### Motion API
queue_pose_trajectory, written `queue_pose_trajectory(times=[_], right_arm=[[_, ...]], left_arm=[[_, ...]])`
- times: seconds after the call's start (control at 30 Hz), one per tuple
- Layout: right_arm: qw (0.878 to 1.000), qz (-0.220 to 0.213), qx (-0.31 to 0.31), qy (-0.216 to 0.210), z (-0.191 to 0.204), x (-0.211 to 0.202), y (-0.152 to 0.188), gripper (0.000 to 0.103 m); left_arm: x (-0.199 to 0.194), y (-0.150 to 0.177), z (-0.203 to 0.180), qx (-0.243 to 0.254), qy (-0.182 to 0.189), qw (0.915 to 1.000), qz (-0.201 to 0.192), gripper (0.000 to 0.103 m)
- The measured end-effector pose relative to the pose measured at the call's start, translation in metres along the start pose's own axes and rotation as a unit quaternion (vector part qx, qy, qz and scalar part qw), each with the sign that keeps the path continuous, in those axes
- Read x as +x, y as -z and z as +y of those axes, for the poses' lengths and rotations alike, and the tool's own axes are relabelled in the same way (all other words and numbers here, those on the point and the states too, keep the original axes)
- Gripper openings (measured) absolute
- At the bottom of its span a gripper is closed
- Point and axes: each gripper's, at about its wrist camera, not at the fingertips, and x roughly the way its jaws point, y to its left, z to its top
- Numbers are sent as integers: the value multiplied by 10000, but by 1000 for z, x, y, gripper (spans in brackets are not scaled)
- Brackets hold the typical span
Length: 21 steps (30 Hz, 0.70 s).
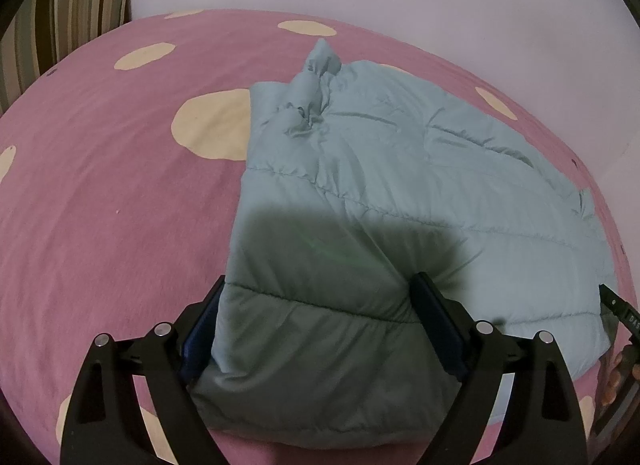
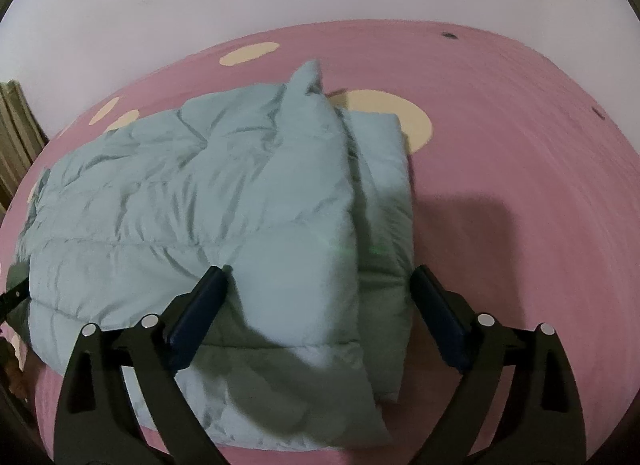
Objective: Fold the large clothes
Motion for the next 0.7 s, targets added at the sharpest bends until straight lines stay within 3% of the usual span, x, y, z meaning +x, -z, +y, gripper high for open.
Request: queue_pose_trajectory(times=[0.13, 0.2, 0.33, 0.43, 0.5, 0.7], right_arm=[[9994, 211, 236, -170, -8, 8, 3, 95], [9993, 260, 220, -178, -6, 9, 3, 92], [9982, 380, 154, -446, 4, 9, 3, 53], [9966, 441, 151, -683, 10, 6, 2, 31], [9960, 423, 175, -761, 13, 4, 4, 26], [9963, 235, 200, -797, 17, -10, 8, 18]], left_arm=[[0, 2, 0, 36, 11, 10000, -57, 82], [-1, 2, -2, 80, 29, 9999, -80, 68], [-2, 0, -8, 189, 102, 9997, -94, 47], [-5, 0, -14, 293, 48, 9995, -146, 33], [-9, 0, -17, 344, 11, 9993, -177, 25], [-22, 1, -18, 385, -24, 9989, -269, 20]])
